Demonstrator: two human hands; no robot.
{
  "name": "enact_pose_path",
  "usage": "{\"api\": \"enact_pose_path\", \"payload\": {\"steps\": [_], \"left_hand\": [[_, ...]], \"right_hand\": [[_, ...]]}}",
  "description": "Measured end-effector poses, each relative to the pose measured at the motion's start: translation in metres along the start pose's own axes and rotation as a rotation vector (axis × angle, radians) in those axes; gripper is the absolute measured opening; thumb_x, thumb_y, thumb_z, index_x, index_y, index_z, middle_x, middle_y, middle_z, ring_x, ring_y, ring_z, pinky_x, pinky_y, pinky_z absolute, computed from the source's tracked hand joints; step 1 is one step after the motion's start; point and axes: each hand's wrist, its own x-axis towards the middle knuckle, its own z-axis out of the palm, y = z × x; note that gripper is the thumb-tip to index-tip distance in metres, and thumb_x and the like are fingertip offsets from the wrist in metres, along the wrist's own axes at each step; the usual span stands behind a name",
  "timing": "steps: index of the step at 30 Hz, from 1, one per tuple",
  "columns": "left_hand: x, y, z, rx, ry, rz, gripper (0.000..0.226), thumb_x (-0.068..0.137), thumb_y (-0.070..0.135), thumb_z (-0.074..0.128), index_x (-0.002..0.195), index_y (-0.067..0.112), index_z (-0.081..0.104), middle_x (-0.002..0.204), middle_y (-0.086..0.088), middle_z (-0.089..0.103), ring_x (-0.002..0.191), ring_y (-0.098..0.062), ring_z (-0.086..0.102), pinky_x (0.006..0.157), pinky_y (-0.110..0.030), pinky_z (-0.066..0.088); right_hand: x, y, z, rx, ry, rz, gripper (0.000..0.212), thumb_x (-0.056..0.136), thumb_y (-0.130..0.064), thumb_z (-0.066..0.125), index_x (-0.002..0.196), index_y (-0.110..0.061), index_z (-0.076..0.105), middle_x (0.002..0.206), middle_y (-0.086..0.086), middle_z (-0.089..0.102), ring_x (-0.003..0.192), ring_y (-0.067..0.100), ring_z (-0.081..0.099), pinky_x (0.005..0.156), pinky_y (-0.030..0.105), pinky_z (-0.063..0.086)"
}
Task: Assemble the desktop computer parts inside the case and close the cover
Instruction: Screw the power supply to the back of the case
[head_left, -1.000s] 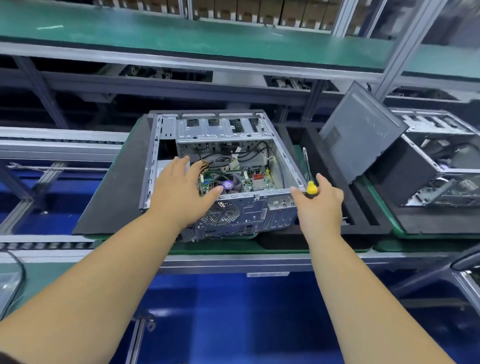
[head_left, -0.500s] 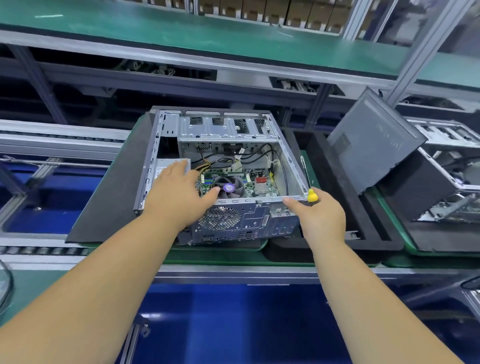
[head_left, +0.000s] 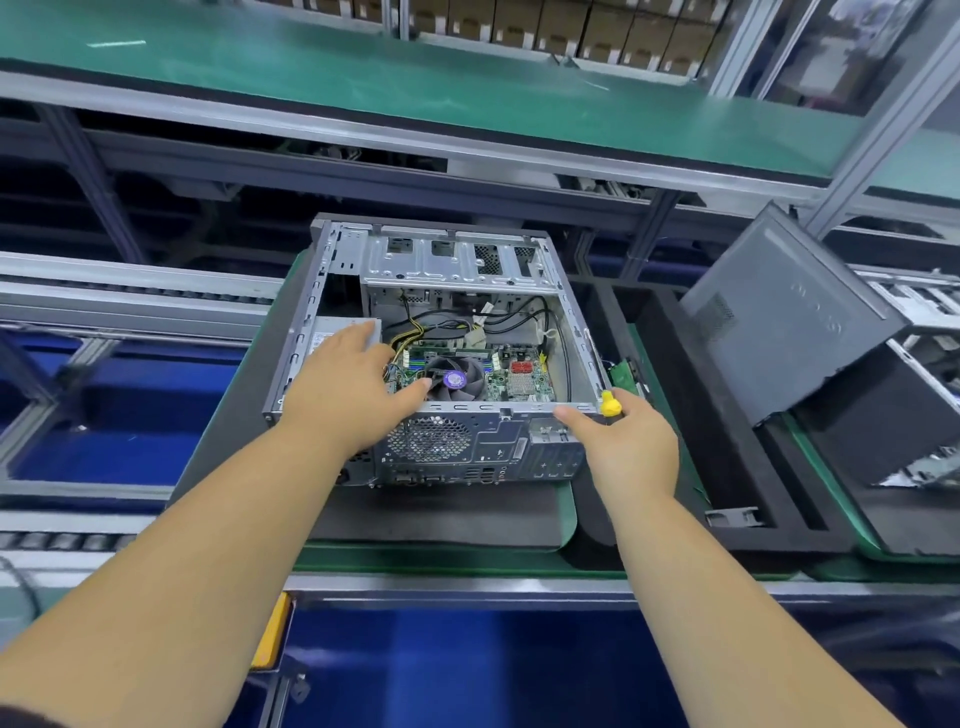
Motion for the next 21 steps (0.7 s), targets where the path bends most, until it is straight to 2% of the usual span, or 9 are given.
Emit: {"api": "enact_pose_path", "payload": {"steps": [2,5,8,11,13,16,19,21], "left_hand": [[0.009,-0.009,-0.001,-0.002,-0.006,0.007,0.074,0.084,0.074,0.041,0.136,0.023,0.054,0.158,0.002,0.025,0.145,-0.019,0.022,0.115,-0.040,0.026],[0.020,-0.020,-0.003,-0.010,-0.012,0.016,0.074,0.083,0.074,0.041,0.135,0.023,0.055,0.158,0.002,0.026,0.145,-0.018,0.022,0.116,-0.041,0.027],[0.028,-0.027,-0.004,-0.021,-0.003,0.019,0.073,0.083,0.073,0.042,0.135,0.023,0.055,0.158,0.001,0.027,0.145,-0.019,0.023,0.115,-0.040,0.026],[0.033,-0.030,-0.004,-0.040,-0.001,0.029,0.073,0.083,0.072,0.043,0.136,0.023,0.054,0.158,0.000,0.027,0.145,-0.019,0.023,0.114,-0.040,0.026],[0.035,-0.032,-0.005,-0.069,-0.021,0.028,0.072,0.082,0.072,0.046,0.137,0.026,0.052,0.158,0.001,0.026,0.145,-0.019,0.021,0.115,-0.041,0.026],[0.039,-0.033,-0.007,-0.188,-0.061,0.024,0.066,0.081,0.066,0.057,0.136,0.029,0.053,0.157,0.002,0.030,0.144,-0.022,0.026,0.115,-0.042,0.028],[0.043,-0.025,-0.013,-0.394,-0.025,0.021,0.052,0.083,0.051,0.066,0.129,0.028,0.059,0.147,0.000,0.043,0.137,-0.019,0.037,0.109,-0.035,0.031],[0.041,-0.012,-0.016,-0.476,0.020,0.060,0.043,0.085,0.043,0.068,0.124,0.026,0.062,0.137,0.002,0.052,0.130,-0.016,0.043,0.103,-0.031,0.034]], "right_hand": [[0.002,-0.007,0.008,-0.018,-0.009,0.006,0.072,0.073,-0.058,0.079,0.131,-0.018,0.062,0.107,-0.005,0.067,0.089,0.017,0.060,0.069,0.028,0.041],[0.005,-0.017,0.019,-0.022,-0.002,-0.005,0.069,0.074,-0.057,0.079,0.127,-0.015,0.063,0.112,-0.002,0.069,0.082,0.015,0.058,0.066,0.028,0.041],[0.009,-0.023,0.027,-0.034,0.002,-0.004,0.074,0.074,-0.058,0.079,0.131,-0.015,0.061,0.118,0.000,0.068,0.094,0.021,0.059,0.073,0.032,0.043],[0.010,-0.027,0.030,-0.049,-0.015,0.010,0.082,0.073,-0.062,0.077,0.139,-0.018,0.055,0.128,-0.001,0.064,0.114,0.023,0.061,0.081,0.033,0.046],[0.010,-0.029,0.029,-0.049,-0.029,0.018,0.080,0.073,-0.062,0.077,0.138,-0.019,0.057,0.121,-0.005,0.066,0.109,0.020,0.062,0.079,0.033,0.047],[0.014,-0.028,0.023,0.020,-0.084,0.041,0.059,0.076,-0.055,0.078,0.123,-0.022,0.064,0.089,-0.017,0.060,0.085,0.013,0.059,0.072,0.031,0.044],[0.018,-0.017,0.015,0.111,-0.119,0.071,0.029,0.082,-0.049,0.074,0.095,-0.025,0.063,0.081,-0.014,0.057,0.077,0.015,0.054,0.065,0.028,0.038],[0.017,-0.006,0.009,0.178,-0.091,0.086,0.023,0.085,-0.048,0.069,0.085,-0.026,0.061,0.078,-0.012,0.058,0.072,0.014,0.054,0.059,0.028,0.036]]}}
